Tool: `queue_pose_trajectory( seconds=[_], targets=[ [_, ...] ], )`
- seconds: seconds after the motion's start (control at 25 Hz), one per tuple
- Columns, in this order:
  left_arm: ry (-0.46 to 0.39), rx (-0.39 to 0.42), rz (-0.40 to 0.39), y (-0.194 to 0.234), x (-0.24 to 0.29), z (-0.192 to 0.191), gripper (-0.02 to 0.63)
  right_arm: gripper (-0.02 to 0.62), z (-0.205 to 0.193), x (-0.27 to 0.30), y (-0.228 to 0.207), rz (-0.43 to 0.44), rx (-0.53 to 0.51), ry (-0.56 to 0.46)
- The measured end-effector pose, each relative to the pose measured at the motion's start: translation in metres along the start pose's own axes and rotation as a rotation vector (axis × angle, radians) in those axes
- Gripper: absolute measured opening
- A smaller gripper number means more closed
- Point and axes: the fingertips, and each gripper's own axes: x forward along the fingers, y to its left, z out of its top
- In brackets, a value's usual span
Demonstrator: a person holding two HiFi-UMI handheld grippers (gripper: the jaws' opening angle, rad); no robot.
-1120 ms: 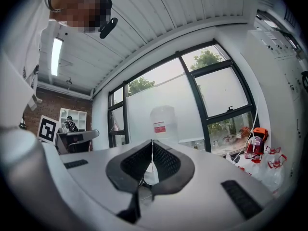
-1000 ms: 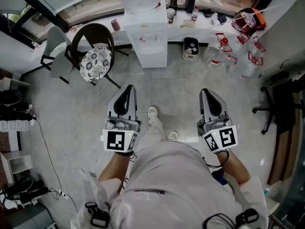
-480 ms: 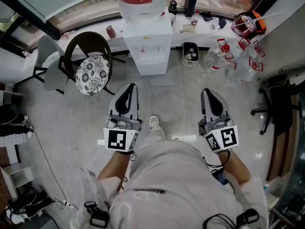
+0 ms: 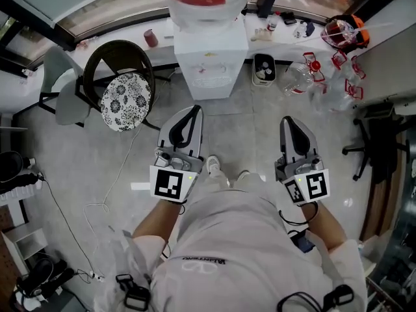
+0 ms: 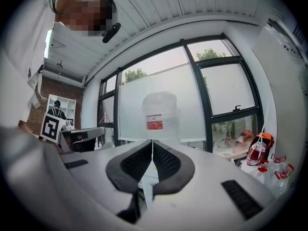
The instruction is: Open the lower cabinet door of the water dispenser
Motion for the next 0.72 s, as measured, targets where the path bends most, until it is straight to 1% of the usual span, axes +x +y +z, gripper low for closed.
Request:
queue_pose_trajectory(
  seconds=[0.2, 0.28, 0.36, 0.44, 0.52, 0.6, 0.72],
  targets=[
    [0.018, -0.03, 0.023, 0.011, 0.014, -0.016, 0.002, 0.017, -0.004, 0.027, -0.01, 0.014, -0.008, 0.015],
    [0.027, -0.03, 0.034, 0.011, 0.021, -0.024, 0.002, 0.017, -0.01, 0.037, -0.016, 0.023, -0.002, 0.016],
    [0.021, -0.034, 0.044, 0.009, 0.03, -0.036, 0.002, 0.017, -0.023, 0.048, -0.022, 0.045, 0.007, 0.021],
    [0.016, -0.052, 0.049, 0.003, 0.037, -0.054, 0.002, 0.017, -0.043, 0.057, -0.024, 0.089, -0.003, 0.03],
    [0.026, -0.062, 0.046, -0.003, 0.044, -0.084, 0.002, 0.017, -0.071, 0.068, -0.028, 0.136, -0.012, 0.034],
    [0.038, -0.05, 0.045, -0.006, 0.054, -0.124, 0.002, 0.017, -0.11, 0.083, -0.036, 0.162, -0.002, 0.034],
    [0.06, -0.008, 0.061, -0.006, 0.067, -0.204, 0.002, 0.017, -0.186, 0.104, -0.054, 0.182, 0.023, 0.047]
  ],
)
